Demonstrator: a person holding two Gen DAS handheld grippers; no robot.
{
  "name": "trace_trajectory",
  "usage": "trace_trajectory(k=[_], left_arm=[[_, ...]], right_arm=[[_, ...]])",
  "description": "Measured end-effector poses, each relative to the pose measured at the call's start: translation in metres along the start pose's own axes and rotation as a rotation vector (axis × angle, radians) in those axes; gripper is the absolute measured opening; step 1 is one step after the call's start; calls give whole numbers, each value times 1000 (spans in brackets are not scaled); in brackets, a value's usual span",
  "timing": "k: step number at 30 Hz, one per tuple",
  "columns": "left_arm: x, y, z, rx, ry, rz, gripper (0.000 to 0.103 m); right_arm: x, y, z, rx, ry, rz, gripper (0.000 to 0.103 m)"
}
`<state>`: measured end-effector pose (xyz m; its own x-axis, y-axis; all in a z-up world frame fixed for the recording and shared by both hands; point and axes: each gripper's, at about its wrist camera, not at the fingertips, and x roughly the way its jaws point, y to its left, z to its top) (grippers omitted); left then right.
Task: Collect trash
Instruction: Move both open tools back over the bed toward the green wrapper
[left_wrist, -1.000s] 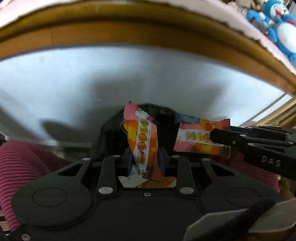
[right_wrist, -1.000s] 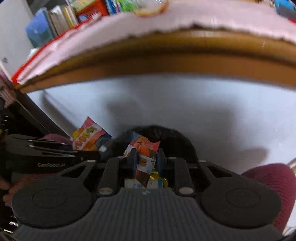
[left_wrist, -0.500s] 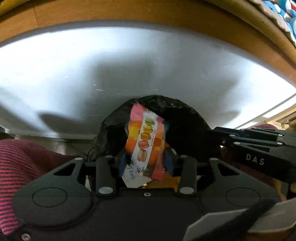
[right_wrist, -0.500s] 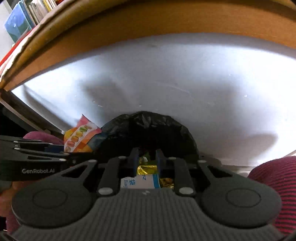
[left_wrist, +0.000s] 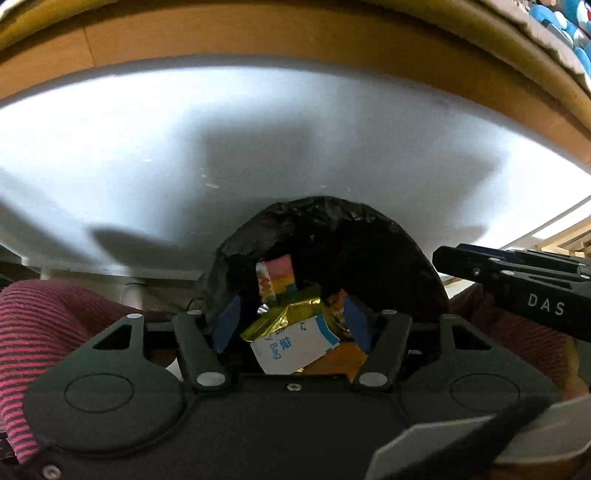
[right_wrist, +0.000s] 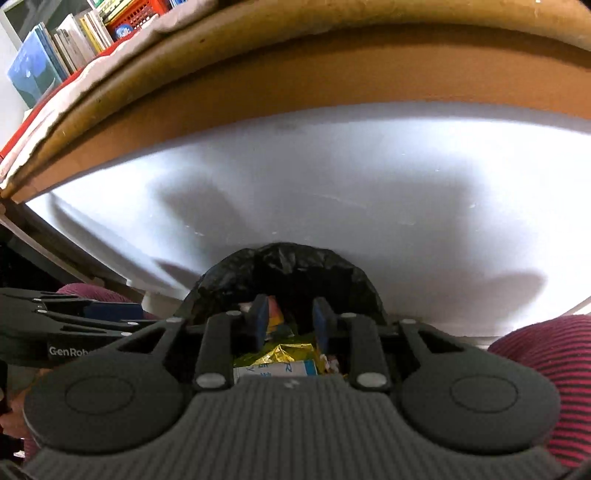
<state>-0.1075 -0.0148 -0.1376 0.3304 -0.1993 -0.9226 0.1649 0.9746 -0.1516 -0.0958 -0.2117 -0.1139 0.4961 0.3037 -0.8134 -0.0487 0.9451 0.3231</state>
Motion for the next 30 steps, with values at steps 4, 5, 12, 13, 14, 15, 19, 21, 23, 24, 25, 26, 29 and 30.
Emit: trace_trajectory(k=[4, 5, 12, 13, 14, 15, 19, 21, 23, 24, 25, 26, 29, 30], left_arm=[[-14, 3, 4, -9, -29, 1, 62], [-19, 3, 6, -11, -41, 0, 62], [-73, 3, 14, 11, -180, -8, 69], [-82, 3, 16, 14, -205, -15, 71], [-90, 2, 17, 18, -227, -21, 72], [-97, 1, 19, 22, -249, -26, 73], [-129, -4, 26, 40, -326, -42, 74], [-141, -6, 28, 50, -361, -56, 76], [-155, -9, 30, 61, -393, -65, 76], [-160, -10, 32, 65, -407, -66, 77], [-164, -11, 33, 70, -419, -66, 77], [-168, -12, 35, 74, -431, -65, 77], [-175, -15, 43, 82, -460, -57, 78], [-177, -15, 47, 82, -469, -51, 78]], right_arm=[[-7, 1, 2, -1, -16, 10, 53], [-10, 2, 4, -3, -24, 16, 54], [-44, 15, 18, -58, -99, 67, 65], [-49, 18, 20, -72, -111, 76, 67], [-56, 22, 22, -89, -126, 86, 68], [-62, 25, 25, -107, -140, 94, 70], [-87, 38, 35, -186, -203, 125, 75], [-98, 44, 39, -221, -235, 138, 77], [-109, 49, 43, -247, -267, 143, 79], [-112, 50, 45, -257, -280, 143, 80], [-115, 51, 47, -265, -292, 142, 81], [-118, 52, 50, -268, -302, 143, 81], [-125, 51, 57, -269, -331, 144, 82], [-127, 50, 59, -265, -339, 137, 82]])
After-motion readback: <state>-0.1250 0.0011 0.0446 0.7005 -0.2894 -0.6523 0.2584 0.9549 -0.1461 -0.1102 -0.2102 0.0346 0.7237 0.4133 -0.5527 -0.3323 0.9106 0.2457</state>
